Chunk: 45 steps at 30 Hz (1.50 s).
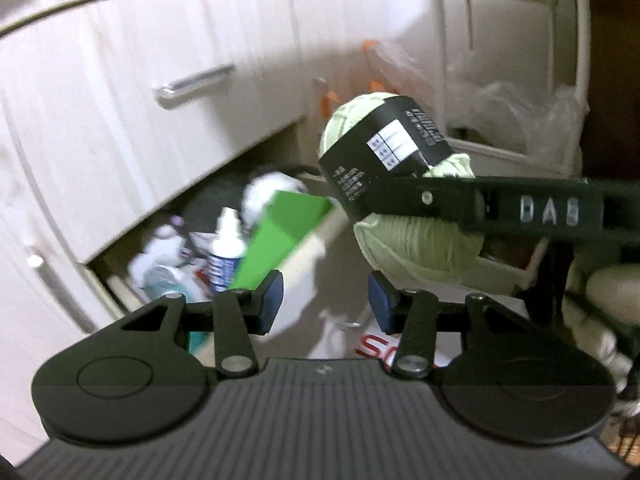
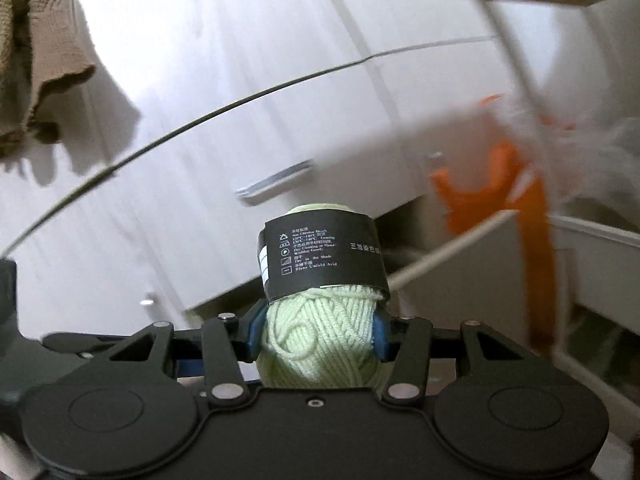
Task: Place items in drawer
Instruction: 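Lower the yarn ball into the open drawer and open the right gripper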
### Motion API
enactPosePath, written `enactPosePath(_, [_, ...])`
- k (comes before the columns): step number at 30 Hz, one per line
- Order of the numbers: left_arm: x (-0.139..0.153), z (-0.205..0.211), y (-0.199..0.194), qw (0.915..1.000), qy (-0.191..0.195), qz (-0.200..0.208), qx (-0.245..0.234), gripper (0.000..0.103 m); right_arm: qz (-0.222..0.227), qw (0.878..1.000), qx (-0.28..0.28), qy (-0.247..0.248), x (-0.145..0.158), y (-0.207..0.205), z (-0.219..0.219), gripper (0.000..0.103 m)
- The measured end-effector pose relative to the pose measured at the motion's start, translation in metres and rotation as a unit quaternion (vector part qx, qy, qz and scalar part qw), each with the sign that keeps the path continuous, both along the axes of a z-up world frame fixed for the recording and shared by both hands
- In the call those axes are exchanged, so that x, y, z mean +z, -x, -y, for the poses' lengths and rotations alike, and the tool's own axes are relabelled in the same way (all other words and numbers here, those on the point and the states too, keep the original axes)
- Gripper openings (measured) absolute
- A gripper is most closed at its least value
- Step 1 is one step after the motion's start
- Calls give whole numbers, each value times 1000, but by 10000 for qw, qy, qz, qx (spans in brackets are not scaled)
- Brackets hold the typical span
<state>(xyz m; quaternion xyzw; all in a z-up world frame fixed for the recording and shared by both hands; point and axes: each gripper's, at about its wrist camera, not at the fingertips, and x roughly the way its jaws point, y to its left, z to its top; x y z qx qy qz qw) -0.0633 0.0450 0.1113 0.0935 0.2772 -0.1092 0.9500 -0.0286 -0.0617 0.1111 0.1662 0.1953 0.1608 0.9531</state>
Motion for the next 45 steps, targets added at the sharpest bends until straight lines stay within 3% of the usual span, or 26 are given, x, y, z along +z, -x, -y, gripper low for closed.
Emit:
enactPosePath(4, [7, -32, 2, 9975, -35, 173, 684, 49, -347, 9982, 486, 8, 24, -28, -16, 55])
enactPosePath(7, [8, -63, -2, 9903, 100, 217, 1372, 49, -764, 9943, 747, -34, 34, -53, -31, 55])
enactPosePath(10, [3, -79, -6, 9872, 353, 169, 1548, 49, -1214, 9888, 872, 20, 36, -80, -51, 55])
enactPosePath(14, [-7, -81, -14, 9832, 55, 246, 1810, 49, -1746, 9801, 912, 253, 26, -116, -78, 55])
enactPosePath(18, [-15, -89, -24, 9810, 257, 117, 1917, 49, -2011, 9701, 1082, 826, 15, -137, -103, 55])
enactPosePath(22, [-24, -95, -32, 9815, 492, -158, 1842, 49, -1939, 9652, 1023, 1425, 6, -150, -121, 66])
enactPosePath(25, [-33, -95, -39, 9805, 363, -225, 1919, 49, -1523, 9643, 1015, 1915, 8, -147, -129, 68])
enactPosePath(30, [-43, -96, -46, 9792, 490, -333, 1943, 49, -1038, 9692, 1136, 1923, 26, -127, -122, 75])
enactPosePath(33, [-44, -95, -47, 9789, 432, -307, 1973, 49, -1070, 9623, 1352, 2103, 23, -123, -127, 76])
enactPosePath(34, [-45, -95, -48, 9788, 432, -306, 1979, 50, -1080, 9598, 1424, 2163, 23, -122, -128, 74])
enactPosePath(38, [-48, -96, -52, 9774, 457, -343, 2037, 50, -1121, 9490, 1711, 2399, 19, -117, -134, 34])
enactPosePath(43, [-49, -97, -50, 9757, 465, -331, 2115, 50, -1170, 9334, 2066, 2690, 16, -110, -142, 29])
enactPosePath(45, [-48, -97, -49, 9749, 441, -296, 2162, 51, -1125, 9324, 2072, 2738, 10, -118, -146, 29])
